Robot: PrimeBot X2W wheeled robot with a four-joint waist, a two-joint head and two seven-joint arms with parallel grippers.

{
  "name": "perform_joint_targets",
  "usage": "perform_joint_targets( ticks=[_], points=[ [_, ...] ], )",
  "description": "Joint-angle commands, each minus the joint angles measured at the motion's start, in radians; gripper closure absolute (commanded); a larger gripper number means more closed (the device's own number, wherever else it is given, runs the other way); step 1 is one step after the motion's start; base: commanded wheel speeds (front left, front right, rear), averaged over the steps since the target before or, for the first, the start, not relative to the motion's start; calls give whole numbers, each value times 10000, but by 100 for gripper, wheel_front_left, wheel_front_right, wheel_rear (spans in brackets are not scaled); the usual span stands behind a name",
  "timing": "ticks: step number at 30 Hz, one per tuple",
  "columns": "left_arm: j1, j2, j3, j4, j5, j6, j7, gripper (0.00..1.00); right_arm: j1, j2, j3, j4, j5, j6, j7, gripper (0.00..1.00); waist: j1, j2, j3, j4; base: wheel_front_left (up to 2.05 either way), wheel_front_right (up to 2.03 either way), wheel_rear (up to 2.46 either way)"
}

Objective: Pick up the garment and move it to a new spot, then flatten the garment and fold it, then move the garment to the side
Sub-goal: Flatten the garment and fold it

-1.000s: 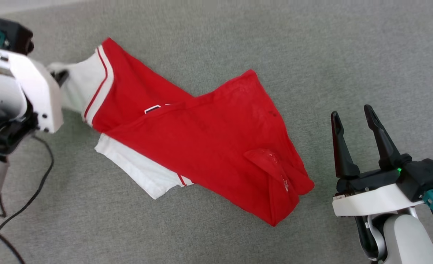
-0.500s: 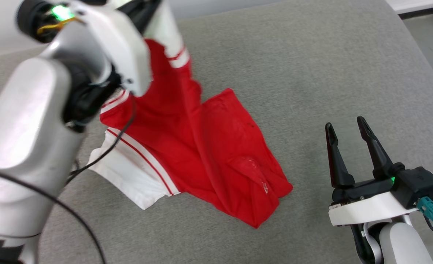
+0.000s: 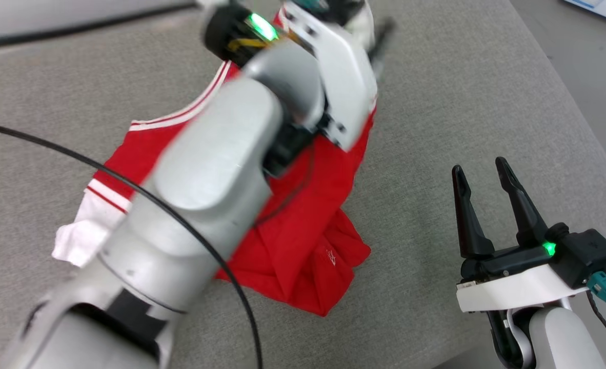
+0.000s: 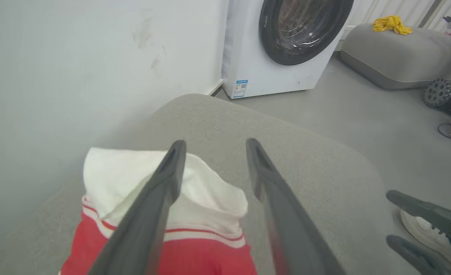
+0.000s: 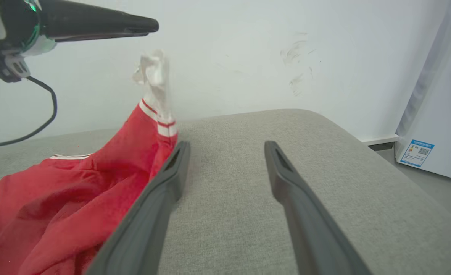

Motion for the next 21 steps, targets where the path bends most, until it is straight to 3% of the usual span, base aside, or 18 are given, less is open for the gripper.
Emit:
perform_joint_targets(
  ticks=[1, 7, 14, 21],
  points=[
    [260, -191, -192, 196, -117, -87, -194, 0, -31, 13, -4, -63, 16, -3, -19, 0, -1, 0, 87, -72, 0, 0, 0],
    [632, -525, -973, 1006, -280, -255, -1127, 0, -81, 10, -113, -48, -185, -3, -19, 0, -1, 0, -2, 333, 0, 0, 0],
    [499, -240, -855, 1542, -300, -300, -2410, 0, 41, 11, -267, 107, -613, -3, -19, 0, -1, 0, -583, 1159, 0, 0, 0],
    [1033, 946, -149, 1626, -249, -43, -4111, 0, 295, 10, -634, 217, -1180, -3, -19, 0, -1, 0, -1574, 2232, 0, 0, 0]
  ],
)
